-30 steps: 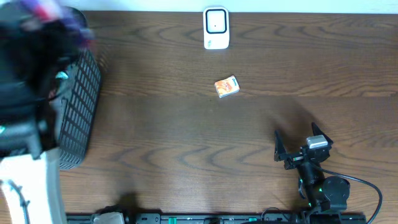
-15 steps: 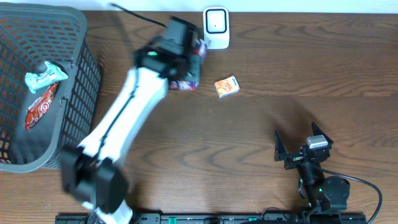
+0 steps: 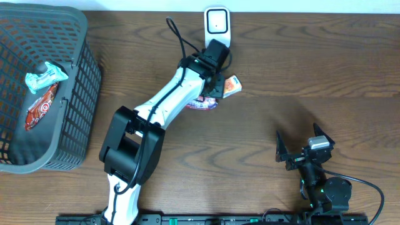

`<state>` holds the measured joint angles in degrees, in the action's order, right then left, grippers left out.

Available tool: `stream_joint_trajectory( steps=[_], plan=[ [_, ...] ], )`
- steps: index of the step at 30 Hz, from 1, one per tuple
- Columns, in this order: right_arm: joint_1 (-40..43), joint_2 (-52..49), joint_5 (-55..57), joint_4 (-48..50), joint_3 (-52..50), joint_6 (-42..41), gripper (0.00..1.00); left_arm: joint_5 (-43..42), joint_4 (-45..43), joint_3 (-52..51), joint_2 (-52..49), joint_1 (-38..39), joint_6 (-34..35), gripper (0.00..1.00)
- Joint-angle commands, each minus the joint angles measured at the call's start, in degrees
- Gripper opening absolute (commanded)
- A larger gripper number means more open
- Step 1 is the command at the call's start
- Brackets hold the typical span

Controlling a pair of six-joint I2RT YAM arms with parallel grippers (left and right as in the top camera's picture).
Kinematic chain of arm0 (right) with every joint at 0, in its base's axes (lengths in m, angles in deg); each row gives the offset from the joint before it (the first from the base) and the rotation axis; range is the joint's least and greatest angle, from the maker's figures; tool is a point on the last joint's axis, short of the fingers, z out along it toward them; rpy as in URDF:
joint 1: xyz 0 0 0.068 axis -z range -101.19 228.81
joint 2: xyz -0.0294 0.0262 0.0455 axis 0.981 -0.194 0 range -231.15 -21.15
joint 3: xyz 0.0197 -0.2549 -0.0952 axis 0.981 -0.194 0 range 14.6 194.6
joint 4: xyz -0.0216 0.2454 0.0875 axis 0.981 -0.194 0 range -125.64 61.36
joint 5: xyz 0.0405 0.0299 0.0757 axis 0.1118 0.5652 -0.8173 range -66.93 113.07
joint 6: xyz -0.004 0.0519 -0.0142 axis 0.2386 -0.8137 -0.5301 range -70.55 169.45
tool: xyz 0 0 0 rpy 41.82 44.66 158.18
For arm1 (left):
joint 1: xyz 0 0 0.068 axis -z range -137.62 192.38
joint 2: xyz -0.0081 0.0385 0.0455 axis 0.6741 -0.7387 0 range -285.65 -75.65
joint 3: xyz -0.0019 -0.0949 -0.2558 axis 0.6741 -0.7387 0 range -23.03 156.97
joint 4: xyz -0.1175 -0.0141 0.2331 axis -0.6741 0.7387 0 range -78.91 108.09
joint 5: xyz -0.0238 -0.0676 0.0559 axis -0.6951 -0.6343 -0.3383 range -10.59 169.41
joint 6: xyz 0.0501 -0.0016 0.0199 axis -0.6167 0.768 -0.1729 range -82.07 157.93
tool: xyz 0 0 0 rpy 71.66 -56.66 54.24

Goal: Scan the item barcode
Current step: 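Place the purple liner pack beside the orange pack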

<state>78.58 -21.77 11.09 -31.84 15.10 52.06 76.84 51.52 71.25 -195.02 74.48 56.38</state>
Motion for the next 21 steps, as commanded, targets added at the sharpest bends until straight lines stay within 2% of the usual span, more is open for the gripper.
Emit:
stream_joint_trajectory(
  steps=[1, 6, 9, 10, 12, 14, 21],
  plan=[
    [0.68, 0.31, 0.07, -0.15, -0.17, 0.68, 0.99, -2.58, 0.44, 3.54, 3.85, 0.09, -1.36, 0.68],
    [0.68, 0.31, 0.07, -0.17, -0.17, 0.68, 0.99, -1.88, 0.37, 8.46, 12.90, -2.75, -3.17, 0.68],
    [0.68, 0.31, 0.07, -0.17, -0.17, 0.68, 0.99, 3.08, 0.37, 9.46, 20.26, -6.47, -3.45, 0.69],
    [0.68, 0.31, 0.07, -0.15, -0.17, 0.68, 0.99, 8.37, 0.46, 9.46, 24.15, -9.14, -3.45, 0.75],
    [0.68, 0.31, 0.07, -0.15, -0.17, 0.68, 0.99, 16.98, 0.63, 9.46, 28.85, -13.92, -3.43, 0.79],
    [0.68, 0.31, 0.07, -0.15, -0.17, 0.68, 0.99, 21.94, 0.63, 9.46, 32.00, -19.10, -3.43, 0.84],
    [0.68, 0.31, 0.07, -0.15, -0.17, 0.68, 0.99, 23.23, 4.87, 9.14, 34.07, -41.94, -3.43, 0.86]
  ],
)
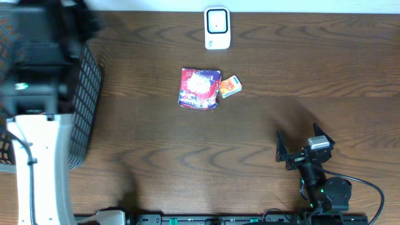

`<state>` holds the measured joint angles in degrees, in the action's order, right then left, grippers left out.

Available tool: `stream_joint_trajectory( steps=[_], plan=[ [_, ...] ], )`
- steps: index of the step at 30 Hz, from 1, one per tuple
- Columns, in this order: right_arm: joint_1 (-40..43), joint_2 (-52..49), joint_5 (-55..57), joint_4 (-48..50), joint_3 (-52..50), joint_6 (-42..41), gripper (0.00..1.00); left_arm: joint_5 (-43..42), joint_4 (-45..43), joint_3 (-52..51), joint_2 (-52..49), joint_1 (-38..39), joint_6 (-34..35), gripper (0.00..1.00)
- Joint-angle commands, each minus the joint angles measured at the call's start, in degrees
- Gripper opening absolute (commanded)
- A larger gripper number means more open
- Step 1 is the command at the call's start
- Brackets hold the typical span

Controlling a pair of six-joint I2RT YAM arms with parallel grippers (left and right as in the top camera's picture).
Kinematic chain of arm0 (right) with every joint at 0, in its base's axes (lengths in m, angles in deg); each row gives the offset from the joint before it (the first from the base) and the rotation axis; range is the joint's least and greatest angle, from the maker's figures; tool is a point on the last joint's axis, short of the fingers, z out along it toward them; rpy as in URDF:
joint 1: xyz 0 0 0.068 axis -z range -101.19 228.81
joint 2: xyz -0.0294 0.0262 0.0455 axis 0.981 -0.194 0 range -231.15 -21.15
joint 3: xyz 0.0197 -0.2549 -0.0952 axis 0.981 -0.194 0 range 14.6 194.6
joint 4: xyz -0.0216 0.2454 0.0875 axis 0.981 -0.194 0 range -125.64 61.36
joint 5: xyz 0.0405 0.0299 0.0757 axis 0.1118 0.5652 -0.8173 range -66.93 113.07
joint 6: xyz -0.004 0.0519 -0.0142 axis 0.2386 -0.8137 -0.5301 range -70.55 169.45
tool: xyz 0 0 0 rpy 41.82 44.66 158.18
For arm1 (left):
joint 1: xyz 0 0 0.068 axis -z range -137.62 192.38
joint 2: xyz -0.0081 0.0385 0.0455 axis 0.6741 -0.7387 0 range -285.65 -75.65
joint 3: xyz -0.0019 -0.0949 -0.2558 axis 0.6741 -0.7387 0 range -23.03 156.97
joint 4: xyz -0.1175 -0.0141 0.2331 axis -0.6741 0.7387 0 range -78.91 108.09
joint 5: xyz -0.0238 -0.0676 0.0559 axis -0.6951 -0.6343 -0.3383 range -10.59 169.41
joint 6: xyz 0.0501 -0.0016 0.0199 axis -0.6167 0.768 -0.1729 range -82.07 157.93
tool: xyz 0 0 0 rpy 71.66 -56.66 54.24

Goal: Scan the item barcode
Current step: 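Place the purple liner pack beside the orange pack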

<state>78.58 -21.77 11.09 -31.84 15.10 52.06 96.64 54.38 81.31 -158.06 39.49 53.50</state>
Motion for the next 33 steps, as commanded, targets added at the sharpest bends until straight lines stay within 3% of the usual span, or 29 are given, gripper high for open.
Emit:
stream_joint_trajectory(
  steps=[1, 5, 9, 20, 22, 28, 33],
  plan=[
    [0.68, 0.31, 0.07, -0.15, -0.17, 0.68, 0.99, 3.43, 2.91, -1.29, -3.48, -9.55, -0.57, 0.86],
    [0.68, 0.31, 0.07, -0.15, -0.17, 0.68, 0.99, 3.39, 3.78, -4.59, -7.28, -18.75, -2.47, 0.86],
    [0.68, 0.31, 0.07, -0.15, -0.17, 0.68, 0.99, 3.39, 1.73, -9.35, -11.37, -22.53, -14.95, 0.86],
    [0.68, 0.31, 0.07, -0.15, -0.17, 0.68, 0.99, 3.39, -9.77, -27.45, -16.48, -28.13, -37.77, 0.87],
    [0.68, 0.31, 0.07, -0.15, -0.17, 0.68, 0.99, 2.54, -12.09, -29.55, -16.52, -29.24, -40.09, 0.87],
    [0.68, 0.31, 0.07, -0.15, -0.17, 0.68, 0.99, -10.93, -15.67, -32.72, -17.70, -32.87, -47.43, 0.90],
    [0.68, 0.31, 0.07, -0.15, -0.17, 0.68, 0.99, -13.29, -17.38, -32.72, -21.55, -34.40, -47.98, 0.91]
  ],
)
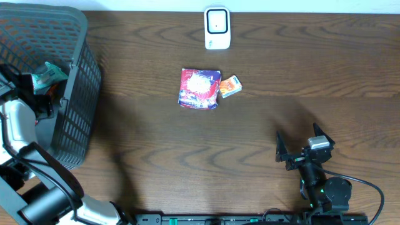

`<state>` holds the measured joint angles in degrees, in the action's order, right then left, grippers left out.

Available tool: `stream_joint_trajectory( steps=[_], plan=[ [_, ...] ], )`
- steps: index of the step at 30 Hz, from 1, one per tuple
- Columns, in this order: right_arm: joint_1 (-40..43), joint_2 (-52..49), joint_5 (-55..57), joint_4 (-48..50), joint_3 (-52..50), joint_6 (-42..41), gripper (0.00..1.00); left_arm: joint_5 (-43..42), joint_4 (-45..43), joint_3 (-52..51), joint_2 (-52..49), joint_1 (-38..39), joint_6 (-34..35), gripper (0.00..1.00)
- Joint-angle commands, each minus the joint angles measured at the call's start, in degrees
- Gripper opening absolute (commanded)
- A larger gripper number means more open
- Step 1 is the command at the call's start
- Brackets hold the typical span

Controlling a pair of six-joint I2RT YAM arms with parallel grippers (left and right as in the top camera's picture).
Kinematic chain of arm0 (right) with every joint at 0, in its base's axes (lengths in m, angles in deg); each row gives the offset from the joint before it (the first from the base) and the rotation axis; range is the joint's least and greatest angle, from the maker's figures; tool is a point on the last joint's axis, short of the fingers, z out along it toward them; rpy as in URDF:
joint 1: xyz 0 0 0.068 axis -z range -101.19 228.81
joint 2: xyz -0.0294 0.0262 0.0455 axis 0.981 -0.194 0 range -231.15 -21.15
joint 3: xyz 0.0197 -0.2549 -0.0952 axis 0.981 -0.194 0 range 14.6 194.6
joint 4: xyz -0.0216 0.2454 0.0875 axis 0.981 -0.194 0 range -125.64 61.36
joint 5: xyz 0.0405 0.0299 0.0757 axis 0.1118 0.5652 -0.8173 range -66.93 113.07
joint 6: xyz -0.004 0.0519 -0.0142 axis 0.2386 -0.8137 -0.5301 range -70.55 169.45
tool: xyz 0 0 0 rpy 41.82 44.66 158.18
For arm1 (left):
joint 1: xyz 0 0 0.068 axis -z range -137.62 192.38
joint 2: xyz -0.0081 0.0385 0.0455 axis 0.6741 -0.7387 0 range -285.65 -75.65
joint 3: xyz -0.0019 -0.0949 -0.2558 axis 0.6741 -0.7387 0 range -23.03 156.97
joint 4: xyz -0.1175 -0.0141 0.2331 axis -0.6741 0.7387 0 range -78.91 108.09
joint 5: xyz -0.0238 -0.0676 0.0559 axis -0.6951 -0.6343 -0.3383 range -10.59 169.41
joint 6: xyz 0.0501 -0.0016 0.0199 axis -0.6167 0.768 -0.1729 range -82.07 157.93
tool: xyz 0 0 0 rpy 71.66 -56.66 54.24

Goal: Scan the item barcode
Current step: 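Place the purple liner pack beside the orange pack, then grasp the red snack bar from the basket with the left gripper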

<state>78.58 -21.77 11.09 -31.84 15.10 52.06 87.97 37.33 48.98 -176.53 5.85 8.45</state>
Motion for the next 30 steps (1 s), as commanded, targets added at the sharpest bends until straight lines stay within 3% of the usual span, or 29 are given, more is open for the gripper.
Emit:
stream_joint_trajectory(
  steps=[1, 4, 8, 9, 12, 19, 25, 30],
  plan=[
    [0.68, 0.31, 0.07, -0.15, -0.17, 0.68, 0.99, -5.31, -0.79, -0.39, -4.37, -0.98, -2.91, 0.90],
    [0.68, 0.31, 0.07, -0.15, -0.17, 0.68, 0.99, -5.33, -2.01, -0.39, -7.80, -1.07, -2.89, 0.89],
    [0.68, 0.31, 0.07, -0.15, -0.17, 0.68, 0.99, -5.35, -2.38, -0.39, -10.32, -1.07, -2.84, 0.65],
    [0.68, 0.31, 0.07, -0.15, -0.17, 0.68, 0.99, -5.35, -2.34, -0.39, -10.36, -1.07, -2.84, 0.56],
    [0.68, 0.31, 0.07, -0.15, -0.17, 0.68, 0.99, -5.33, -2.34, -0.37, -9.38, -1.07, -1.66, 0.10],
    [0.68, 0.31, 0.07, -0.17, -0.17, 0.68, 0.99, -8.41, -4.61, 0.00, 2.05, -1.01, 12.07, 0.07],
    [0.68, 0.31, 0.07, -0.15, -0.17, 0.68, 0.99, -24.26, -10.49, 0.09, 19.45, -1.01, 24.83, 0.07],
    [0.68, 0.31, 0.07, -0.15, -0.17, 0.68, 0.99, -36.33, -16.13, 0.09, 30.88, -0.39, 43.28, 0.07]
  ],
)
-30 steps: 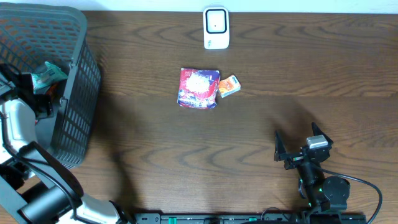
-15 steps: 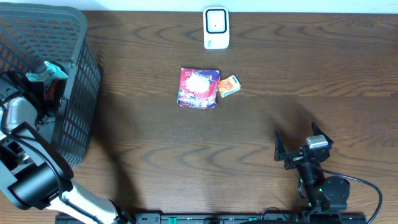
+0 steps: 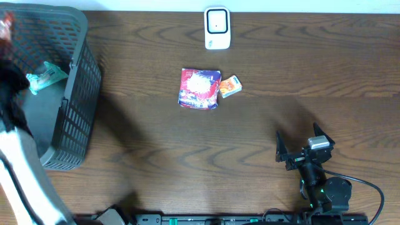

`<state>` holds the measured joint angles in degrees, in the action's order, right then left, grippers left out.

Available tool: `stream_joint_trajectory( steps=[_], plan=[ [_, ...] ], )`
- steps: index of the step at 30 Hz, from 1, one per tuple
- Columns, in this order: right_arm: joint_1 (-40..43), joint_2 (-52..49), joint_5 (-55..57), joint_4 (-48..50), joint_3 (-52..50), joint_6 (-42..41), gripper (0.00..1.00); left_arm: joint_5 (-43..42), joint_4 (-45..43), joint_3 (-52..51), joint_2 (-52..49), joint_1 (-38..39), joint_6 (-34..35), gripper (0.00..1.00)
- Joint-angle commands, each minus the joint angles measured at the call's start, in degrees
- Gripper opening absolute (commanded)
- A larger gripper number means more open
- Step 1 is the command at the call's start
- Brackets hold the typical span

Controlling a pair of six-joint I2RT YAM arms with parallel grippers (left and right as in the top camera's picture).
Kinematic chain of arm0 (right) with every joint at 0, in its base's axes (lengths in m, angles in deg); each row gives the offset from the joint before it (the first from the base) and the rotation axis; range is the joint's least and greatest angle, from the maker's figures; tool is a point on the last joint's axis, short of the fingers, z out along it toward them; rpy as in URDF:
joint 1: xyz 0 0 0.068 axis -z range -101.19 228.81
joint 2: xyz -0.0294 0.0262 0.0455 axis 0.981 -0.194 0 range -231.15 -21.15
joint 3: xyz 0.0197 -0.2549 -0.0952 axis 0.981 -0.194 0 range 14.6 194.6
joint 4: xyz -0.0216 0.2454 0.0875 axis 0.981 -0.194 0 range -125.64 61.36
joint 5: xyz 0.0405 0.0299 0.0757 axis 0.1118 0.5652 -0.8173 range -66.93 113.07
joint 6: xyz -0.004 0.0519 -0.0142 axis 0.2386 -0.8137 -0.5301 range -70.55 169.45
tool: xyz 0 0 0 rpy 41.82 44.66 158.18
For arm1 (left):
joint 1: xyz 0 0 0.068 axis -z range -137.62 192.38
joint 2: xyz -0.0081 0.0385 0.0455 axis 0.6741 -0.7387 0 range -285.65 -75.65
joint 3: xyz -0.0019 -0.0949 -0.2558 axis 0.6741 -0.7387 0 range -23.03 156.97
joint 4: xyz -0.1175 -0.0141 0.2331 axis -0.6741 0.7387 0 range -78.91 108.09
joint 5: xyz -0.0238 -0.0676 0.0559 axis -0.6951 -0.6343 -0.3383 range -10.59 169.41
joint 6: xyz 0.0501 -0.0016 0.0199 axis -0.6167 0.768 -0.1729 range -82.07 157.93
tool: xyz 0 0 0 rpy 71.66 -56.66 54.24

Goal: Scan the item barcode
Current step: 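Grasp the red snack bar from the basket with the left gripper, then drop the red snack bar next to the purple pack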

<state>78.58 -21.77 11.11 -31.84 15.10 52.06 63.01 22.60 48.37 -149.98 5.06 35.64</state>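
Note:
The white barcode scanner [image 3: 217, 28] stands at the table's far edge. A red and purple packet [image 3: 200, 88] and a small orange packet [image 3: 230, 85] lie before it. My left gripper [image 3: 7, 53] shows blurred at the left edge, above the grey basket [image 3: 78, 94]. It seems shut on a red packet [image 3: 5, 27] raised over the basket's far left. A teal packet [image 3: 45, 76] lies inside the basket. Over the near right of the table, my right gripper [image 3: 300, 150] stands open with nothing in it.
The basket fills the far left corner, its wall tall and meshed. My left arm's white link [image 3: 25, 181] crosses the near left of the table. A cable [image 3: 369, 187] trails by the right arm's base.
My left gripper was down inside the basket over the red packet. Now it is higher at the left edge with a red packet at its tip, and the packet's place on the basket floor is bare.
My left gripper was at the scanner with the red and purple packet beside the orange one. Then both packets lay on the table and the arm was over the basket. It then reached into the basket and now holds a red packet up. The right arm stayed still.

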Motion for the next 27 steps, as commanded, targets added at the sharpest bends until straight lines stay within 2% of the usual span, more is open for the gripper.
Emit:
stream_joint_trajectory(
  steps=[1, 3, 5, 13, 15, 19, 25, 27],
  plan=[
    [0.68, 0.31, 0.04, -0.17, -0.17, 0.68, 0.99, -12.57, -2.03, 0.70, 5.84, 1.18, 20.28, 0.07],
    [0.68, 0.31, 0.04, -0.15, -0.17, 0.68, 0.99, -13.44, -2.16, 0.70, 8.28, 5.01, 29.55, 0.07],
    [0.68, 0.31, 0.04, -0.15, -0.17, 0.68, 0.99, -13.44, -1.64, 0.70, 8.87, 9.75, 33.38, 0.07],
    [0.68, 0.31, 0.04, -0.17, -0.17, 0.68, 0.99, -11.10, 5.95, 0.70, 3.45, 35.74, 34.10, 0.07],
    [0.68, 0.31, 0.04, -0.15, -0.17, 0.68, 0.99, -5.55, 8.85, 0.70, -0.13, 41.88, 34.10, 0.07],
    [0.68, 0.31, 0.04, -0.15, -0.17, 0.68, 0.99, 7.78, 11.02, 0.70, -7.15, 49.42, 34.07, 0.07],
    [0.68, 0.31, 0.04, -0.15, -0.17, 0.68, 0.99, 26.47, 12.13, 0.70, -17.33, 52.92, 34.10, 0.07],
    [0.68, 0.31, 0.04, -0.15, -0.17, 0.68, 0.99, 30.29, 13.16, 0.70, -20.17, 52.87, 34.10, 0.07]
  ],
)
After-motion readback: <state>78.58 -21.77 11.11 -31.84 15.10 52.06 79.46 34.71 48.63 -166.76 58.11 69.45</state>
